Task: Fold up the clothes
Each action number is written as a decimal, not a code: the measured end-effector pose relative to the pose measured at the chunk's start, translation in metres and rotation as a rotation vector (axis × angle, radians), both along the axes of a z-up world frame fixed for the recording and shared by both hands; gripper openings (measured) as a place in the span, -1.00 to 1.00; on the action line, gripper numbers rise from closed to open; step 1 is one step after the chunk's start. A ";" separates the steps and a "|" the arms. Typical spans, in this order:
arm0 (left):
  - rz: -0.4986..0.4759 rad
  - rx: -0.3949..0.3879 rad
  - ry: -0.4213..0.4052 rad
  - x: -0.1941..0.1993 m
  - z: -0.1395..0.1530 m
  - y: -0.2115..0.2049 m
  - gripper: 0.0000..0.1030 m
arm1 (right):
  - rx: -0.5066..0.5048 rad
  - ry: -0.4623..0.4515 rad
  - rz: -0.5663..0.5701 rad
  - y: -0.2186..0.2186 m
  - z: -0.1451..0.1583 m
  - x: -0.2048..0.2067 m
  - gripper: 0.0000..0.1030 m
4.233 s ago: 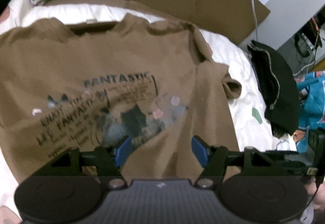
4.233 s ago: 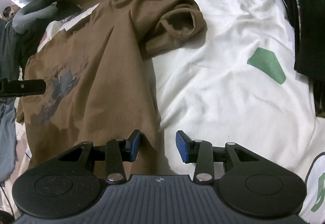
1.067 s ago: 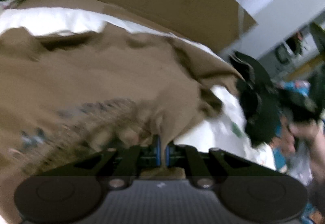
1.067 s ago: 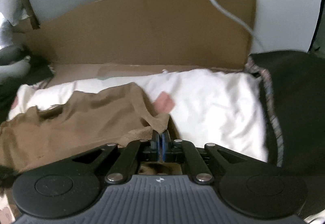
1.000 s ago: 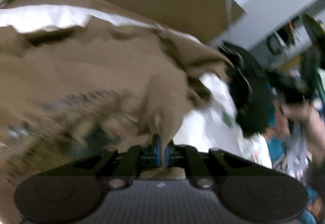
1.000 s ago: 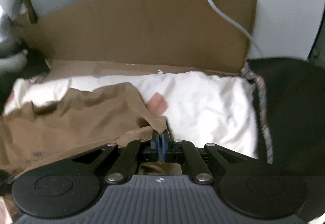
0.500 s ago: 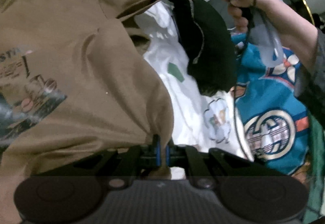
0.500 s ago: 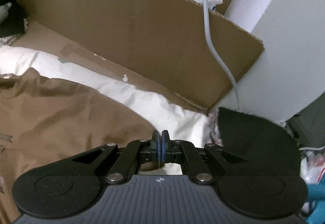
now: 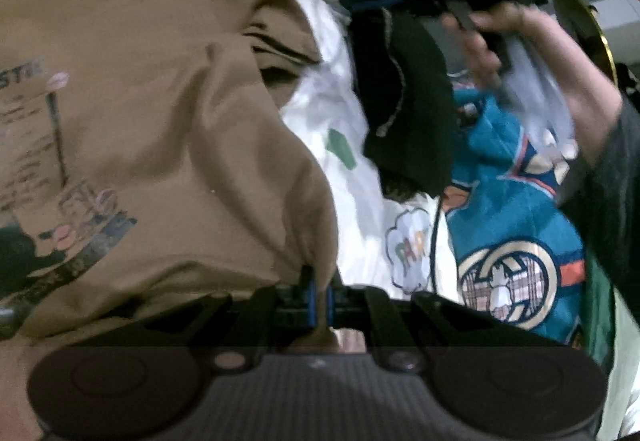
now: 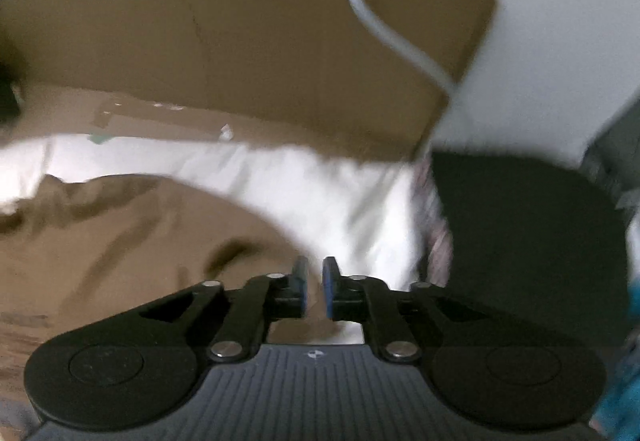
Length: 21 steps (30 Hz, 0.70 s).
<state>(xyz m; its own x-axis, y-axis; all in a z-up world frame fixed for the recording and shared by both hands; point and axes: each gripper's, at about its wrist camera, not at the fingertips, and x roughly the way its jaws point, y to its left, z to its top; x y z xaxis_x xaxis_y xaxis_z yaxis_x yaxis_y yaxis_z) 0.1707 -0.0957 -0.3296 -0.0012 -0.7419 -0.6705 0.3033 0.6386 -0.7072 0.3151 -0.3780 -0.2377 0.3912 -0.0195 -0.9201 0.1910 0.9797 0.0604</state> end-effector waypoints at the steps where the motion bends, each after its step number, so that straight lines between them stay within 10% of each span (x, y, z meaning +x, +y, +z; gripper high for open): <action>1: 0.007 0.001 0.002 0.001 0.000 0.002 -0.89 | 0.042 -0.005 -0.009 0.001 -0.003 -0.008 -0.19; 21: 0.062 0.019 -0.025 0.007 0.006 0.023 -0.89 | 0.468 -0.096 -0.372 -0.001 -0.081 -0.065 0.04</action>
